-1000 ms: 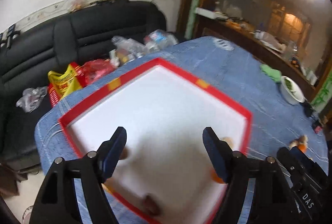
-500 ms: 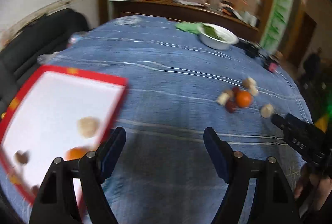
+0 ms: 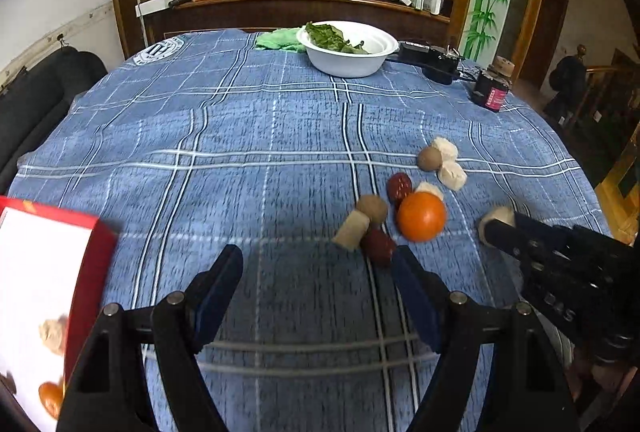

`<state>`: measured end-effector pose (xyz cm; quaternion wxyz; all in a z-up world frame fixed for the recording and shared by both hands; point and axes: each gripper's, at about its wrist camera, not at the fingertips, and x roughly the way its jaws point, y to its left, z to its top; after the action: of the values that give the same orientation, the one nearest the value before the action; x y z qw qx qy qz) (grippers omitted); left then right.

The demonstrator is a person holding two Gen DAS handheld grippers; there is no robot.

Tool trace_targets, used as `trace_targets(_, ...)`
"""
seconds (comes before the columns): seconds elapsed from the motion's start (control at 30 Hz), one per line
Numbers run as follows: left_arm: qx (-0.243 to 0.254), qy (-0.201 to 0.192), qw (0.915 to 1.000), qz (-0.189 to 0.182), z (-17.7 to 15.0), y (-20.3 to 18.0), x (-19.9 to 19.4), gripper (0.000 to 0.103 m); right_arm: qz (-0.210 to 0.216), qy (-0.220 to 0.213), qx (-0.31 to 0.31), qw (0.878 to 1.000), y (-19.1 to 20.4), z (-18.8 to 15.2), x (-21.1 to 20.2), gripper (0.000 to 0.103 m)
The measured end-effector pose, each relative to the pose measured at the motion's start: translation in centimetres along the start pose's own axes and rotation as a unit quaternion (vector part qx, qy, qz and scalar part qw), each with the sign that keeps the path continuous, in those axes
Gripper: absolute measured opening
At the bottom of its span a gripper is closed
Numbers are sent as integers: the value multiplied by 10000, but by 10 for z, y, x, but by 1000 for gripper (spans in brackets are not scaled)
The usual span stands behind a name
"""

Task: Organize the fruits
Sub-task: 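Grasp another white chunk with the right tool while the left tool grasps a red date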

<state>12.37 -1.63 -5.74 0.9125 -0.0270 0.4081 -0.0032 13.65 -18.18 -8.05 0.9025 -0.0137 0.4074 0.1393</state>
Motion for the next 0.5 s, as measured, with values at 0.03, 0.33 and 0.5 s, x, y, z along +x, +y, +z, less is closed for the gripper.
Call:
trace_targets(0.03, 17, -1, 10000, -12, 0, 0, 1, 72, 48, -12, 77, 10000, -3, 0, -1, 28)
trace_targets(0.33, -25, 140, 9993, -344, 13, -9, 24, 49, 348, -3, 346, 9988, -13, 0, 1, 28)
trace_targets(0.5, -87, 98, 9972, -736, 6, -3, 19, 45, 368, -18, 371, 9986, -13, 0, 0, 28)
